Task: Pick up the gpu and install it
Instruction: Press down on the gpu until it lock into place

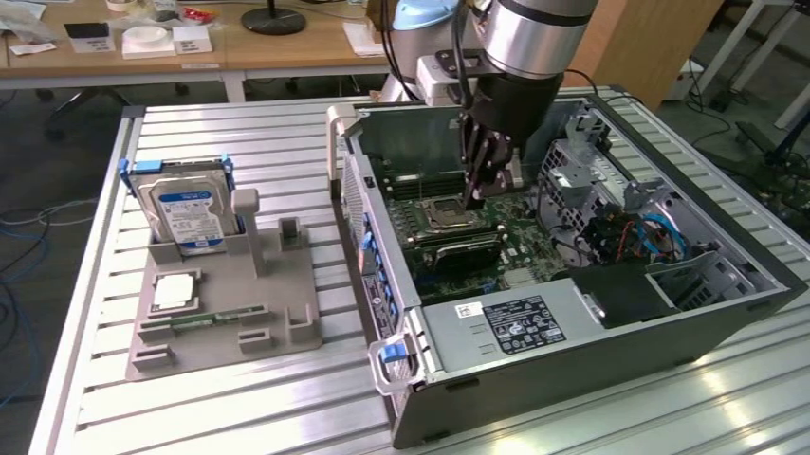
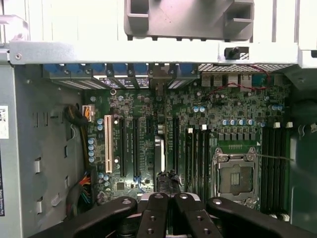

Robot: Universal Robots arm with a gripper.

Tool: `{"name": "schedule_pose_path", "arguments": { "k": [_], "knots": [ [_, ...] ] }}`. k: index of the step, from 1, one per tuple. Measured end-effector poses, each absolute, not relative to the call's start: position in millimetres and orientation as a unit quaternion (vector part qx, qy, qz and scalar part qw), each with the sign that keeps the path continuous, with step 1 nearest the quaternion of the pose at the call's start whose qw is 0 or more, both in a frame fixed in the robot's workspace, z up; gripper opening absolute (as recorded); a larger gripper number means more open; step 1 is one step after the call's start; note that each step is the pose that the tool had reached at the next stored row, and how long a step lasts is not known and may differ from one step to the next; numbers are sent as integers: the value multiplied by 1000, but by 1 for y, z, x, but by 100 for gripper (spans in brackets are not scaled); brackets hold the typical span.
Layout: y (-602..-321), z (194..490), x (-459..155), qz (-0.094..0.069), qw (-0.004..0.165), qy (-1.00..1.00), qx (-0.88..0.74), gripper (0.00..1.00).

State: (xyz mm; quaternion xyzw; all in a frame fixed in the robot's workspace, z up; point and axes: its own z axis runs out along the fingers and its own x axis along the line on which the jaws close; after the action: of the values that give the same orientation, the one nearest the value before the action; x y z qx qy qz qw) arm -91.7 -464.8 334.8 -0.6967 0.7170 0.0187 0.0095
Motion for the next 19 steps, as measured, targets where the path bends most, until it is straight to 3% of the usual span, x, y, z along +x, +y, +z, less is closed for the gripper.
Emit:
{"name": "schedule_pose_path", "arguments": {
  "k": [19],
  "knots": [
    [-462,316,-92,22,12,717,-697,11]
  ]
}}
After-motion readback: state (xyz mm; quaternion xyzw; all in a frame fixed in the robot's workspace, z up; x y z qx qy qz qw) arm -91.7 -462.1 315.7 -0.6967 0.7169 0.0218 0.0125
